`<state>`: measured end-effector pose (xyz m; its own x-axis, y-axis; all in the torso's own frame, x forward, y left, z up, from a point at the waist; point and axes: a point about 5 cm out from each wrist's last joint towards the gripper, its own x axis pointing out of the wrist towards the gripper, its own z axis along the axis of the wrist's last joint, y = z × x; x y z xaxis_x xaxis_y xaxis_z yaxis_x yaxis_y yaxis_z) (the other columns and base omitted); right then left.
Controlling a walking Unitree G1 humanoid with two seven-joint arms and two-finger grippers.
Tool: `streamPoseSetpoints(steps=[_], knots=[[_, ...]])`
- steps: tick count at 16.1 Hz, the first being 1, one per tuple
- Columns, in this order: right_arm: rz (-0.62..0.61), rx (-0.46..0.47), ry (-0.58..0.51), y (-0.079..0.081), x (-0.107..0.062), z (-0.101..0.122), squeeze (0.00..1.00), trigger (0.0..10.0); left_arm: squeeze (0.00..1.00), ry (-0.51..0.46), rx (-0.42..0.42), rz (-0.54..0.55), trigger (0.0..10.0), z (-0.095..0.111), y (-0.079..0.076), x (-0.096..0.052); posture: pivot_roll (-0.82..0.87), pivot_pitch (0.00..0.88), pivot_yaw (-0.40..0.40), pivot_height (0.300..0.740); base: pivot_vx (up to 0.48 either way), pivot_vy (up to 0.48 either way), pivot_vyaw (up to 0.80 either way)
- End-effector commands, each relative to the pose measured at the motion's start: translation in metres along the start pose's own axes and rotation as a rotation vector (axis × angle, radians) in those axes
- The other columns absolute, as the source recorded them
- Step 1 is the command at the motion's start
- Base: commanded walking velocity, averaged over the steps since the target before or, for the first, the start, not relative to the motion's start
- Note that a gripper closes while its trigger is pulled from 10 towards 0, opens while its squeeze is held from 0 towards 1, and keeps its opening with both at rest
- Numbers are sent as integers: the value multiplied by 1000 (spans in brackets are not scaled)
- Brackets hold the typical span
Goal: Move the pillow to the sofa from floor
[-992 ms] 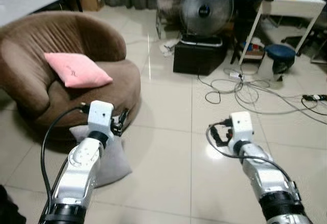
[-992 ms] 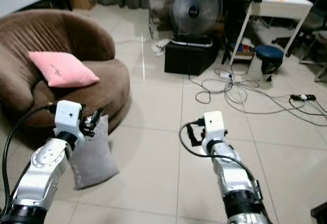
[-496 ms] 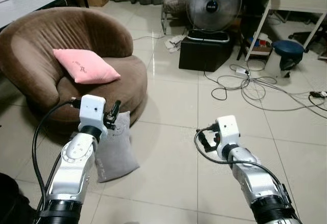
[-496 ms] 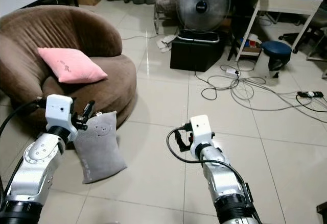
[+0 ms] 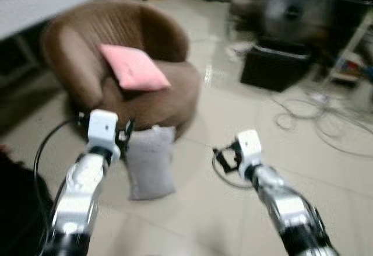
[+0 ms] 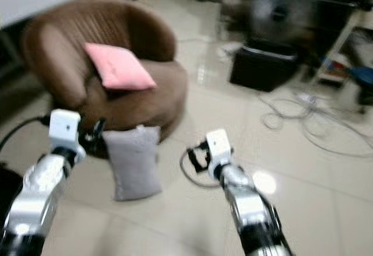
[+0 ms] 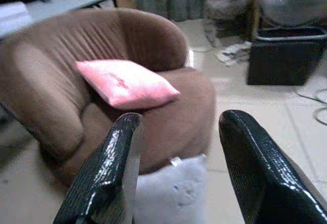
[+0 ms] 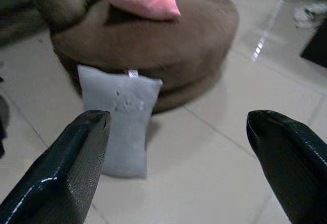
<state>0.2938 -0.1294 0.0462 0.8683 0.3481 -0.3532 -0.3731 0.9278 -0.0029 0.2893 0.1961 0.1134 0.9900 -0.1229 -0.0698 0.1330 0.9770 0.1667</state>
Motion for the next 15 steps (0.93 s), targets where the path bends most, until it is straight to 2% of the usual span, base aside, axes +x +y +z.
streamPoseSetpoints(steps=[1,6,9,10,11,13,15], knots=[[-17,4,-7,-7,-3,-1,0,10000,0,-22,11,-27,10000,6,-6,1,137,0,-1,740,352,0,800],[11,29,-23,4,4,-2,0,10000,0,-42,60,-51,10000,19,-4,-2,210,0,15,740,350,0,800],[7,4,-56,7,10,6,0,10000,0,-33,74,-86,10000,22,-6,-2,180,0,81,740,349,0,800],[-64,83,-65,-1,9,7,0,10000,0,-24,71,-106,10000,20,-10,3,153,0,83,740,345,0,0],[-75,82,-58,-4,7,5,0,10000,0,-16,65,-97,10000,17,-10,6,153,0,83,740,341,0,0],[-75,38,-38,-9,2,-2,0,10000,0,15,-4,-43,10000,5,-5,8,119,0,74,740,341,0,0],[-87,41,-48,-14,2,0,0,10000,0,34,-11,-44,10000,-1,-6,7,115,0,62,740,343,0,0]])
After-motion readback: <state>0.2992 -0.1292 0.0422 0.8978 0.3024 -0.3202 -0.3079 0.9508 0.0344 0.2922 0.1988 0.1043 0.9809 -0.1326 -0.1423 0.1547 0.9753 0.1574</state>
